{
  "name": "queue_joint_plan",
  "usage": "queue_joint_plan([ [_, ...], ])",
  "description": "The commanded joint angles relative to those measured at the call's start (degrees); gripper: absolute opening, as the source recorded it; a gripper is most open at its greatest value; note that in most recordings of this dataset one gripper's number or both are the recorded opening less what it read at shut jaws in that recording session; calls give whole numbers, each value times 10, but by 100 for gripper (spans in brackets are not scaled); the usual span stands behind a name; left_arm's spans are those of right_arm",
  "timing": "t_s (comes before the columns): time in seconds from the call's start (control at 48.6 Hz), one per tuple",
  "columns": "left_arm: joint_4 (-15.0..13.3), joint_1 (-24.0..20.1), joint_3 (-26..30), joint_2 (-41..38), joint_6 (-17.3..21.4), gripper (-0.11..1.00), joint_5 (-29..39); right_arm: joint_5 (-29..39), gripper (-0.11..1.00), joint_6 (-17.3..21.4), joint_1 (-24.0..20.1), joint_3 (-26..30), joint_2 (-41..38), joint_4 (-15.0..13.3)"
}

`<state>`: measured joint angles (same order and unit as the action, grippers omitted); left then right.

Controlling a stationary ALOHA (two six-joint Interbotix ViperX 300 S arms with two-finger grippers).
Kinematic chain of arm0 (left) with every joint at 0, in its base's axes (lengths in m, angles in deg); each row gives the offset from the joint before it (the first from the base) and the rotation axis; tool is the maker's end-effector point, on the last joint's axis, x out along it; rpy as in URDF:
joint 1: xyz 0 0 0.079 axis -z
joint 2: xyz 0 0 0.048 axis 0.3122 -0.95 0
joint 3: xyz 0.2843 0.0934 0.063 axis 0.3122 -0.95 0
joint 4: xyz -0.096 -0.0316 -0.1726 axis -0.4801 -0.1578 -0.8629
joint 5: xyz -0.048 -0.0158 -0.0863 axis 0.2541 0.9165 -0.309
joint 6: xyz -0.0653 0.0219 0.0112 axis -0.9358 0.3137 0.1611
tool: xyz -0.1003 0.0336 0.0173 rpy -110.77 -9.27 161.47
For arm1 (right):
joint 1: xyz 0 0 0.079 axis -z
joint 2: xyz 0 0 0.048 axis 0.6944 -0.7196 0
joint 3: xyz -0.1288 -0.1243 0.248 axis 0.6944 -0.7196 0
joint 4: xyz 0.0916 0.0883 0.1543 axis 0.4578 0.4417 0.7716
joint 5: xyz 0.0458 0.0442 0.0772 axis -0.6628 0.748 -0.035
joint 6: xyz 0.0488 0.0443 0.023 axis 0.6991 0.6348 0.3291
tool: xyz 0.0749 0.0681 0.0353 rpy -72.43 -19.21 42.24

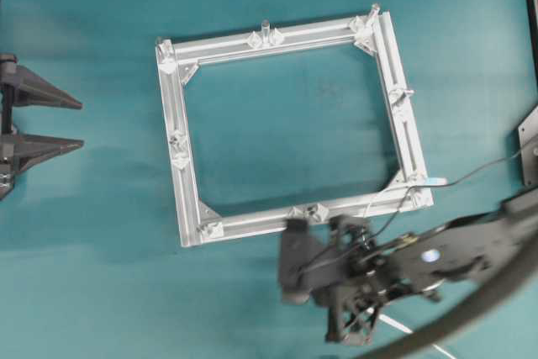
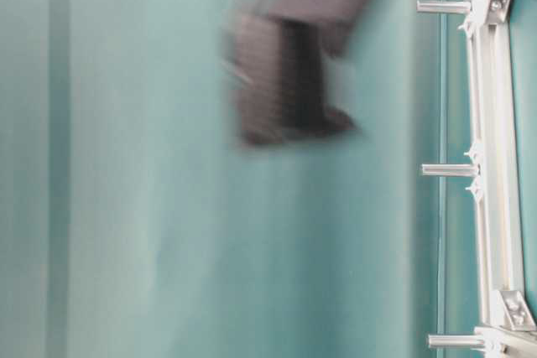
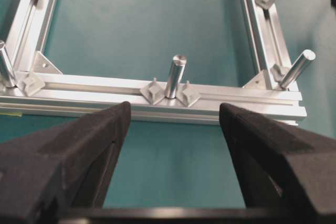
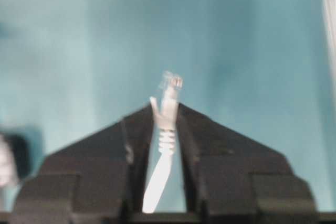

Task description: Move the cable alternately left and right between 8 pins so it hooks onto each one.

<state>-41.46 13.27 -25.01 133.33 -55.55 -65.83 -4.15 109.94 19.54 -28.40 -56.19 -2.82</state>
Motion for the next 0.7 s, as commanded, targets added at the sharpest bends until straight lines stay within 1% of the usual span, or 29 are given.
queue_joint_plan([
  [0.0,3,-2,6,-4,-1,76,-3,40,17,76,-6,-18,62,-41],
  [0.123,2,-2,4,-4,0,76,-3,113,17,205,-15,-34,99,-113],
  [0.226,3,-2,3,-4,0,76,-3,159,17,314,-15,-48,116,-157],
  [0.309,3,-4,2,-4,0,76,-3,175,17,390,-8,-56,116,-188],
  [0.329,3,-6,1,-4,0,76,-3,174,17,412,-3,-58,115,-200],
  [0.37,3,-8,1,-4,-1,76,-3,170,17,434,7,-62,115,-211],
  [0.432,3,-10,2,-4,0,76,-3,156,17,446,28,-64,114,-219],
  [0.576,3,-11,1,-4,0,76,-3,107,17,441,95,-64,104,-219],
  [0.617,3,-11,1,-4,0,76,-3,90,17,437,113,-63,99,-220],
  [0.679,3,-11,1,-4,0,76,-3,64,17,420,141,-58,91,-219],
])
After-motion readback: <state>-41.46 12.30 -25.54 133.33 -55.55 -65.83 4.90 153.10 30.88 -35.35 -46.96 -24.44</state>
